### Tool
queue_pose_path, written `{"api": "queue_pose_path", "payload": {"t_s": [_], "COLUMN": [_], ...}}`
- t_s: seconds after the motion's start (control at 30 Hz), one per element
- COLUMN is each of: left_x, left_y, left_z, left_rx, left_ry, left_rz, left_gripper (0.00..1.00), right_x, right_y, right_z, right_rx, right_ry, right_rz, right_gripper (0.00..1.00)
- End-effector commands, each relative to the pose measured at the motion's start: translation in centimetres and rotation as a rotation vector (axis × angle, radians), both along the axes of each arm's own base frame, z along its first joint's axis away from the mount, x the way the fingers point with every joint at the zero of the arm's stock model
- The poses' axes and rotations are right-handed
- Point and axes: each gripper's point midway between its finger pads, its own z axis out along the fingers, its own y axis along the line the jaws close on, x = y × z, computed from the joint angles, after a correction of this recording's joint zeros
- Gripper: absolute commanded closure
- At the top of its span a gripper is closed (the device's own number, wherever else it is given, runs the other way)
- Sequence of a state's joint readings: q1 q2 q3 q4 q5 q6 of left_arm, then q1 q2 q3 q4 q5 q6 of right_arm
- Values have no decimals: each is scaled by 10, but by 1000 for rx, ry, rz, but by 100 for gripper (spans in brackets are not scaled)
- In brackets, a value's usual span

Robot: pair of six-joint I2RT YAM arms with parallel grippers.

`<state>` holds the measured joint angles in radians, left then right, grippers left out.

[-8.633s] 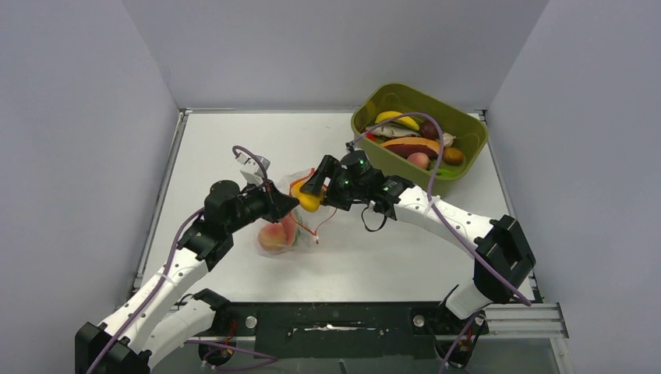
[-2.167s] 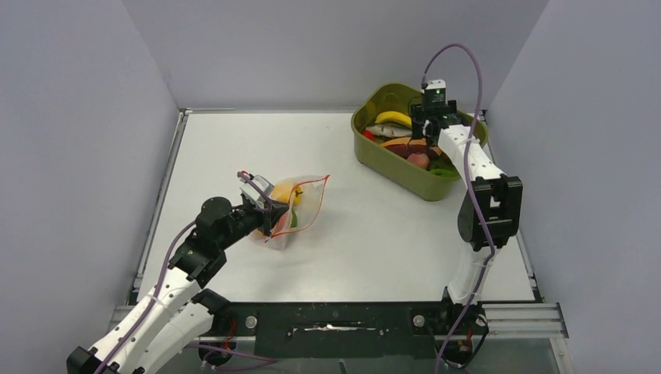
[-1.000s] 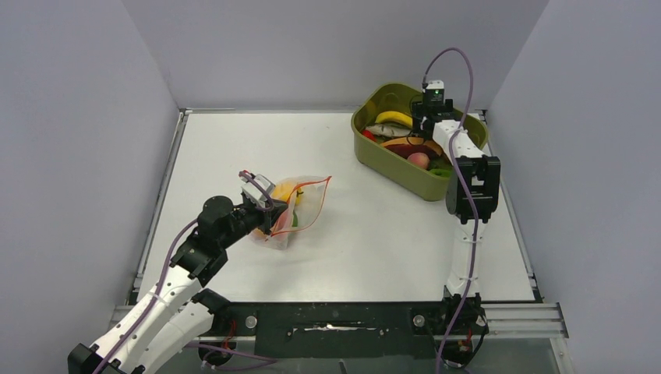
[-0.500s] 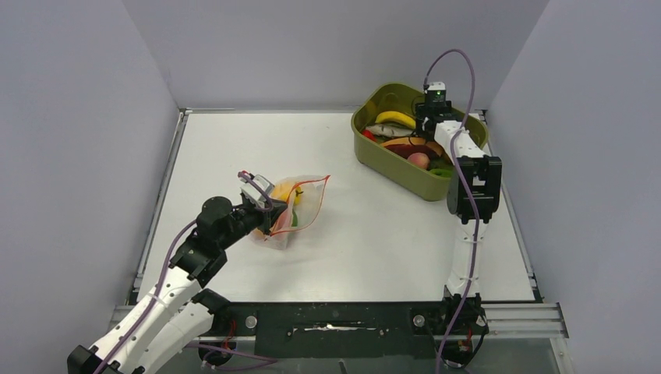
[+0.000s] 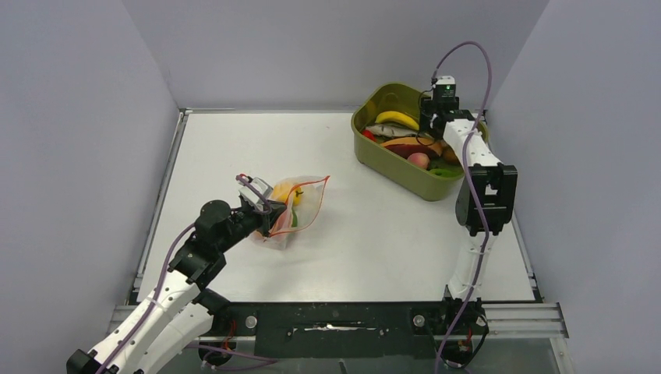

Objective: Place the food in the zip-top bag and seal the zipper
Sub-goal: Pick up the fake fruit from the bin.

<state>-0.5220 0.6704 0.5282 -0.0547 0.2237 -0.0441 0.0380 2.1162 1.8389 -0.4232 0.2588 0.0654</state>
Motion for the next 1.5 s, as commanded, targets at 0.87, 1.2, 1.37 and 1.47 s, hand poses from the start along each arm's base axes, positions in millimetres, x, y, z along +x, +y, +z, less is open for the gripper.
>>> {"api": "queue_pose_path", "payload": {"t_s": [0.87,1.2,1.37,1.47], "left_x": [14,33,39,39], "left_y": [-15,-21,-18,-19], "left_z": [45,70,75,78], "left_rx": [-122,-108,-78,-80], "left_ry": [59,90,85,88], "left_rz": [28,61,87,81], "left_gripper": [100,100,100,100], "right_x": [-150,-187,-204,-218], "right_y": [59,136,184,208], "right_z": [126,150,169,183], "right_rx": [386,547,636,725], "right_ry": [-230,-277,-315,-348], "right_rz": [52,230,337,391], "right_gripper": [66,67,68,68]}}
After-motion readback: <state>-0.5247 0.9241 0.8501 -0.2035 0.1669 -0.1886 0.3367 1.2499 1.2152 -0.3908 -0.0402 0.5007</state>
